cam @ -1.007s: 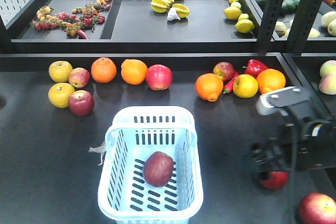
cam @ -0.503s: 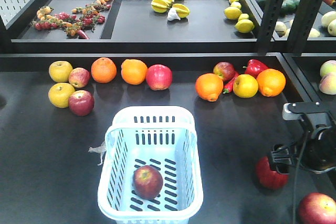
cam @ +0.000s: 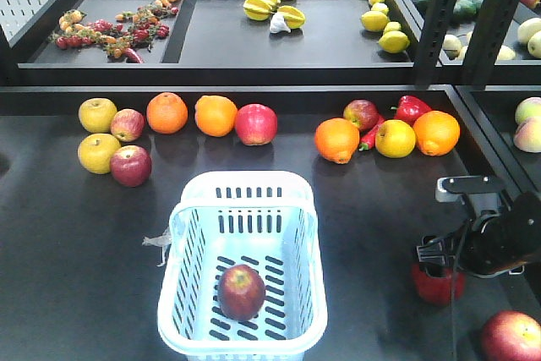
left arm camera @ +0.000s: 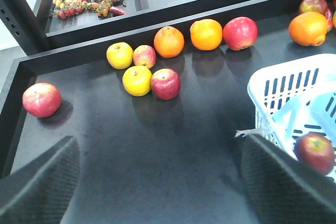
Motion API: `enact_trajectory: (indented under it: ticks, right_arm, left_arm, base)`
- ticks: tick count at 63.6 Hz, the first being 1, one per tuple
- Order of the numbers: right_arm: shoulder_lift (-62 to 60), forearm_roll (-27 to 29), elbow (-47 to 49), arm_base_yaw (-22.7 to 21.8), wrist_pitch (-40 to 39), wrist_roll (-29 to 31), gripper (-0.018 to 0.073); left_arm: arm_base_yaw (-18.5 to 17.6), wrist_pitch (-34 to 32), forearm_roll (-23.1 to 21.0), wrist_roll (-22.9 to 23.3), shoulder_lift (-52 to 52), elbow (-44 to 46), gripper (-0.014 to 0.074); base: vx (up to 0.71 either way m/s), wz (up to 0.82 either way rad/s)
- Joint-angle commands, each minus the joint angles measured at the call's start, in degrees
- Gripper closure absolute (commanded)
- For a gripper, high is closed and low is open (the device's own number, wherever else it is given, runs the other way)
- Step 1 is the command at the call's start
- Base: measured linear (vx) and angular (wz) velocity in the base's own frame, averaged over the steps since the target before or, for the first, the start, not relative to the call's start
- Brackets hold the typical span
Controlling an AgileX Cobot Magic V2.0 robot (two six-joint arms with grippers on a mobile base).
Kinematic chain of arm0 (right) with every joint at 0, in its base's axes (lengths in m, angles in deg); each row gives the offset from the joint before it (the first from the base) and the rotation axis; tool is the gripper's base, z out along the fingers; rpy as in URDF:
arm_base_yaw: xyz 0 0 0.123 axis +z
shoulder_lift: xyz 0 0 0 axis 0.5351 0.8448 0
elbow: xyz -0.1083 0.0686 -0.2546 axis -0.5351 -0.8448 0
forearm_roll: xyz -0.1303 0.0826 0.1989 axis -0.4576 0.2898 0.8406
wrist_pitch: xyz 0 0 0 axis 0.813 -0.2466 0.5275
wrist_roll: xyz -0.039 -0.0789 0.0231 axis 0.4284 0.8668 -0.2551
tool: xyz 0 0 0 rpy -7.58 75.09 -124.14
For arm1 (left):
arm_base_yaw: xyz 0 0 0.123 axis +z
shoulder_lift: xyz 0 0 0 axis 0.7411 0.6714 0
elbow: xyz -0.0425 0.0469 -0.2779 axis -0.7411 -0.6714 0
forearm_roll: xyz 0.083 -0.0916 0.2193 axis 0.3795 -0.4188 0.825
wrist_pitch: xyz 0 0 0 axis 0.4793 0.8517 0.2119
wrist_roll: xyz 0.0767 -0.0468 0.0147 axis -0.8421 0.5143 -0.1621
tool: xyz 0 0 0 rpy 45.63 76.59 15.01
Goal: Pick three apples into basket with both arms
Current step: 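Move the right gripper back over a second red apple and grasp it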
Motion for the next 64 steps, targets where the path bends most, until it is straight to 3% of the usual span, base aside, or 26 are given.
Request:
enact_trajectory:
  ticks: [1, 23, 41, 64]
  right_arm:
    - [0.2, 0.1, 1.4, -0.1, -4.9, -0.5, -0.0037]
    - [7.2, 0.2, 1.4, -0.1, -8.9, -1.9, -0.0014]
    - [7.4, 3.0, 1.4, -0.1, -7.9, -2.3, 0.0212]
    - [-5.9, 4.6, 1.4, 0.2, 0.3, -2.1, 0.0236]
  left_arm:
    - [-0.1, -3.6, 1.6, 0.7, 0.4, 1.3, 0.0004]
    - [-0.1, -3.6, 1.6, 0.7, 0.4, 1.3, 0.0004]
    - [-0.1, -3.6, 1.6, 0.7, 0.4, 1.3, 0.0004]
    - [-0.1, -3.6, 1.6, 0.7, 0.4, 1.3, 0.0004]
  base:
    - [0.0, 0.0]
    - [0.0, 0.0]
    - [0.0, 0.0]
    - [0.0, 0.0]
